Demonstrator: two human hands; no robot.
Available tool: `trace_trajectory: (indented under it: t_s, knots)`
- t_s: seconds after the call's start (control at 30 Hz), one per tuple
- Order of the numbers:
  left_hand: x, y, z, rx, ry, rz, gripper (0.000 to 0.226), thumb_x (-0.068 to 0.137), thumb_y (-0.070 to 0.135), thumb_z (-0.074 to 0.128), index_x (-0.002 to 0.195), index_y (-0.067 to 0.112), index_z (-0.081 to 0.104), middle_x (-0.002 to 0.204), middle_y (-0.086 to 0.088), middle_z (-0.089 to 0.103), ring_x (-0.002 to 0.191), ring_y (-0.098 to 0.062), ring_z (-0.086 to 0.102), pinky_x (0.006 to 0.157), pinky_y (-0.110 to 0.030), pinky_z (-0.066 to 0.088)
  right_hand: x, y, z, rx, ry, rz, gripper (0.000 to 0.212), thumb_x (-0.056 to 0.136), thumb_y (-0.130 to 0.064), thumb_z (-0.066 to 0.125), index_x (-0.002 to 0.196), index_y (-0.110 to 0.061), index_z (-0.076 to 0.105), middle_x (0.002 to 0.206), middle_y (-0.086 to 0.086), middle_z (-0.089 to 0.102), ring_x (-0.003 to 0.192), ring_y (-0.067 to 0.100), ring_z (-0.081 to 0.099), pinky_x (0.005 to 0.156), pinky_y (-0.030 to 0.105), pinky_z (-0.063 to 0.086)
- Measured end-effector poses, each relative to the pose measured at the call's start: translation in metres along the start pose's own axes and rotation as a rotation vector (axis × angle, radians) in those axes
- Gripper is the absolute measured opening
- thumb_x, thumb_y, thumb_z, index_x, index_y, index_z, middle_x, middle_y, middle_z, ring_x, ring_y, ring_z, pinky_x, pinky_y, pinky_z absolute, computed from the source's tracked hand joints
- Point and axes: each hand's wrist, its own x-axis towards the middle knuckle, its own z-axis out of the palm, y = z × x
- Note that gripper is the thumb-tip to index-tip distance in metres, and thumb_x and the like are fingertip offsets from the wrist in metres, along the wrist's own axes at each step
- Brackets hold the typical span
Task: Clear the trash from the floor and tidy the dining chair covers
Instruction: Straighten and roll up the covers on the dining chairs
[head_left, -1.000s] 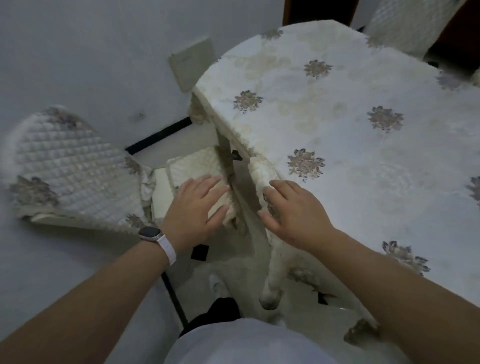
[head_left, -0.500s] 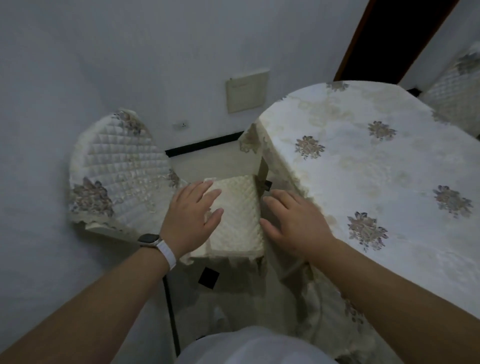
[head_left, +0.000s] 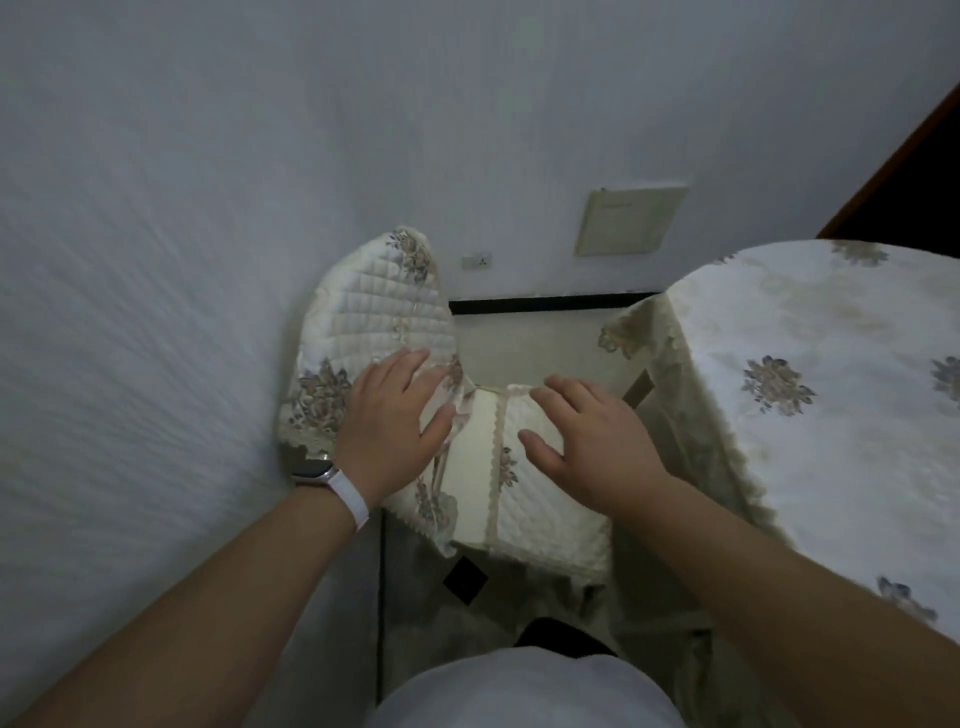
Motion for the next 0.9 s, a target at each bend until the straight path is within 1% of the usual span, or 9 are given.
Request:
trace_trajectory:
  t_s: [0.17, 0.33, 0.43, 0.53, 0.67, 0.8, 0.9]
  knots:
    - [0.003, -0.032, -0.003, 0.058, 0.008, -0.133, 0.045, 0.091, 0.039, 0.050, 0.124, 0.013, 0.065, 0.134, -0.012, 0.058, 0.126, -0.033, 0.050, 0.103, -0.052, 0.041, 0.048, -0.013, 0.022, 0.009, 0.009, -0.123, 0.051, 0.093, -0.054, 0.044, 0.125, -0.018, 0.059, 0.128, 0.003, 0.060, 0.114, 0.025, 0.057, 0.089, 0.038, 0.048]
    - [0.011, -0.057, -0.008, 0.120, -0.009, -0.312, 0.047, 0.091, 0.040, 0.049, 0.126, 0.012, 0.064, 0.137, -0.013, 0.056, 0.129, -0.033, 0.049, 0.103, -0.050, 0.041, 0.107, -0.022, 0.046, 0.089, -0.046, -0.275, 0.053, 0.092, -0.053, 0.042, 0.125, -0.016, 0.059, 0.127, 0.006, 0.060, 0.114, 0.028, 0.057, 0.090, 0.041, 0.050]
    - [0.017, -0.067, -0.013, 0.162, -0.007, -0.387, 0.047, 0.090, 0.040, 0.050, 0.126, 0.013, 0.063, 0.138, -0.011, 0.055, 0.126, -0.032, 0.050, 0.102, -0.048, 0.041, 0.146, -0.031, 0.055, 0.121, -0.045, -0.363, 0.052, 0.092, -0.054, 0.042, 0.124, -0.017, 0.059, 0.128, 0.006, 0.060, 0.115, 0.027, 0.057, 0.090, 0.041, 0.049]
    - [0.029, -0.082, -0.014, 0.217, -0.012, -0.457, 0.044, 0.089, 0.037, 0.056, 0.125, 0.013, 0.063, 0.137, -0.011, 0.055, 0.125, -0.031, 0.051, 0.101, -0.047, 0.042, 0.188, -0.039, 0.065, 0.166, -0.062, -0.476, 0.053, 0.093, -0.053, 0.042, 0.126, -0.015, 0.058, 0.129, 0.007, 0.059, 0.117, 0.029, 0.055, 0.090, 0.044, 0.050]
    - [0.036, -0.089, -0.009, 0.269, -0.013, -0.588, 0.049, 0.088, 0.040, 0.052, 0.128, 0.013, 0.061, 0.137, -0.012, 0.055, 0.127, -0.031, 0.050, 0.100, -0.046, 0.043, 0.239, -0.060, 0.081, 0.172, -0.049, -0.639, 0.052, 0.091, -0.051, 0.044, 0.122, -0.014, 0.060, 0.127, 0.009, 0.060, 0.116, 0.029, 0.055, 0.089, 0.043, 0.048]
    - [0.038, -0.092, -0.003, 0.226, -0.015, -0.683, 0.050, 0.088, 0.040, 0.052, 0.129, 0.012, 0.059, 0.133, -0.011, 0.057, 0.122, -0.029, 0.052, 0.098, -0.045, 0.047, 0.279, -0.083, 0.092, 0.175, -0.065, -0.755, 0.051, 0.088, -0.049, 0.051, 0.123, -0.014, 0.059, 0.128, 0.007, 0.058, 0.120, 0.028, 0.051, 0.094, 0.044, 0.045]
    - [0.037, -0.097, 0.004, 0.172, 0.009, -0.704, 0.052, 0.089, 0.039, 0.052, 0.131, 0.009, 0.058, 0.129, -0.011, 0.060, 0.117, -0.028, 0.056, 0.095, -0.043, 0.048, 0.305, -0.093, 0.098, 0.146, -0.050, -0.815, 0.053, 0.086, -0.050, 0.055, 0.124, -0.013, 0.059, 0.131, 0.009, 0.056, 0.123, 0.030, 0.050, 0.100, 0.045, 0.040]
